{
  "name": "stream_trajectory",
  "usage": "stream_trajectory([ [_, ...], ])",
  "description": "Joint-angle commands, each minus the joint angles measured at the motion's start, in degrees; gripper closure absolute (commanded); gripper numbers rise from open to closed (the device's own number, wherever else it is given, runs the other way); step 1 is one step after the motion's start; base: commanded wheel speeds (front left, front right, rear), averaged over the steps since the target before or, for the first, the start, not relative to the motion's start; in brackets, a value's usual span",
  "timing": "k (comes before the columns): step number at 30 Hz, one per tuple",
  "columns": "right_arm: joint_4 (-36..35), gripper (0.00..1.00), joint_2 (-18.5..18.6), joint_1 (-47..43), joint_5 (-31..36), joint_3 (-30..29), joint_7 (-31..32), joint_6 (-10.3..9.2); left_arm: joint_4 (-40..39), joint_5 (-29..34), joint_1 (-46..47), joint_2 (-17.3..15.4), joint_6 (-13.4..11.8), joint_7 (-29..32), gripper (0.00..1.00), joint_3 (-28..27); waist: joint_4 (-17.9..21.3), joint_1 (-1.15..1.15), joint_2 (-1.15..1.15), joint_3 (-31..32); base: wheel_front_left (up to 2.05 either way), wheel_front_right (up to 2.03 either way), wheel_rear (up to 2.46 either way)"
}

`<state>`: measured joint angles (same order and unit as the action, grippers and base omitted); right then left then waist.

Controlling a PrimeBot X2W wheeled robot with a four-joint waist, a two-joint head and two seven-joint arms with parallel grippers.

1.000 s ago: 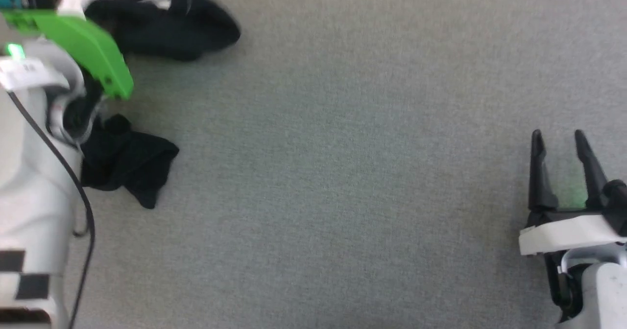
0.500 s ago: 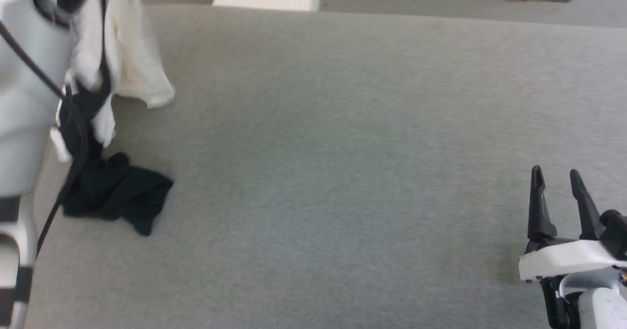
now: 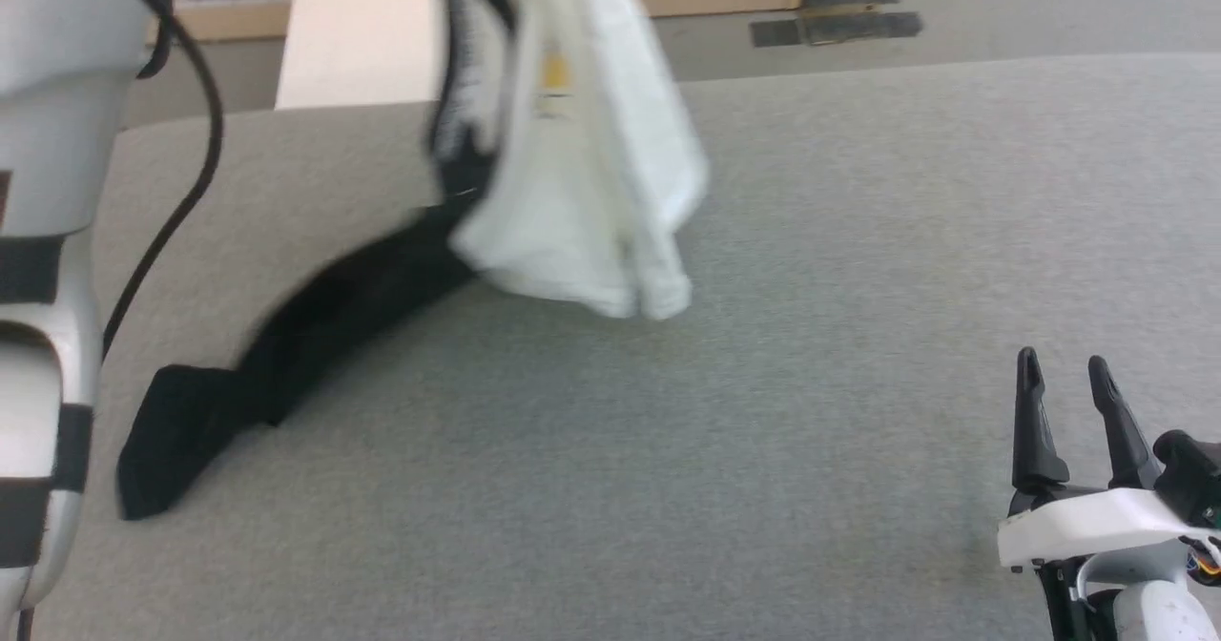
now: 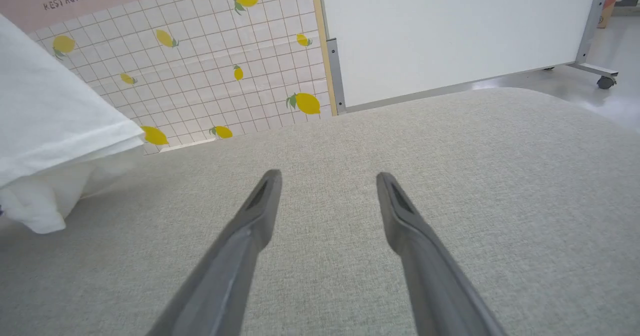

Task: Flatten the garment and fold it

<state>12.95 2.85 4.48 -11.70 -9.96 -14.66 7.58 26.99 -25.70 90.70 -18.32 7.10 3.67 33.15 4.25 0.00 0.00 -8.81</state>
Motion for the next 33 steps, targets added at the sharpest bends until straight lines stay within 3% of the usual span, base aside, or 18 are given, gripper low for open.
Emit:
stream_trajectory([
  [1,0.04,0.0,0.03,-0.51,-0.53,0.15,-0.33,-0.09,1.01,-0.1,1.23,0.6,0.35,-0.31,1.0,0.41,1.96,0.0,0.0,1.37,0.0,0.0,0.0],
  [8,-0.27,0.0,0.03,-1.21,-0.65,-0.74,-0.33,-0.09,4.7,-5.3,-4.09,2.92,0.37,1.08,1.0,3.93,1.75,0.0,0.0,1.23,0.0,0.0,0.0],
  [20,0.32,0.0,0.03,-1.61,0.03,-1.16,-0.33,-0.09,5.83,-18.11,-37.62,8.2,0.38,-0.51,1.0,15.13,-1.42,0.0,0.0,0.95,0.0,0.0,0.0],
  [25,0.68,0.0,0.03,-1.37,-0.18,-0.68,-0.33,-0.09,7.57,-22.2,-49.24,9.26,0.38,3.41,1.0,21.07,-1.78,0.0,0.0,0.98,0.0,0.0,0.0],
  [29,1.08,0.0,0.03,-1.78,-0.48,-0.62,-0.33,-0.09,6.17,-26.86,-55.25,10.49,0.38,10.99,1.0,26.71,-2.86,0.0,0.0,1.07,0.0,0.0,0.0],
  [30,1.23,0.0,0.03,-1.8,-0.51,-0.45,-0.33,-0.09,5.48,-28.51,-56.07,10.75,0.38,12.42,0.83,27.14,-3.13,0.0,0.0,1.2,0.0,0.0,0.0],
  [31,1.34,0.0,0.03,-1.8,-0.57,-0.31,-0.33,-0.09,4.93,-29.98,-56.58,11.03,0.38,12.85,0.27,26.73,-3.29,0.0,0.0,1.37,0.0,0.0,0.0],
  [32,1.47,0.0,0.03,-1.81,-0.7,-0.2,-0.33,-0.09,4.35,-31.16,-56.77,11.27,0.38,12.9,0.0,26.06,-3.5,0.0,0.0,1.65,0.0,0.0,0.0],
  [33,1.57,0.0,0.03,-1.81,-0.82,-0.15,-0.33,-0.09,3.99,-31.83,-56.74,11.36,0.34,13.18,0.0,25.65,-3.64,0.0,0.0,1.95,0.0,0.0,0.0],
])
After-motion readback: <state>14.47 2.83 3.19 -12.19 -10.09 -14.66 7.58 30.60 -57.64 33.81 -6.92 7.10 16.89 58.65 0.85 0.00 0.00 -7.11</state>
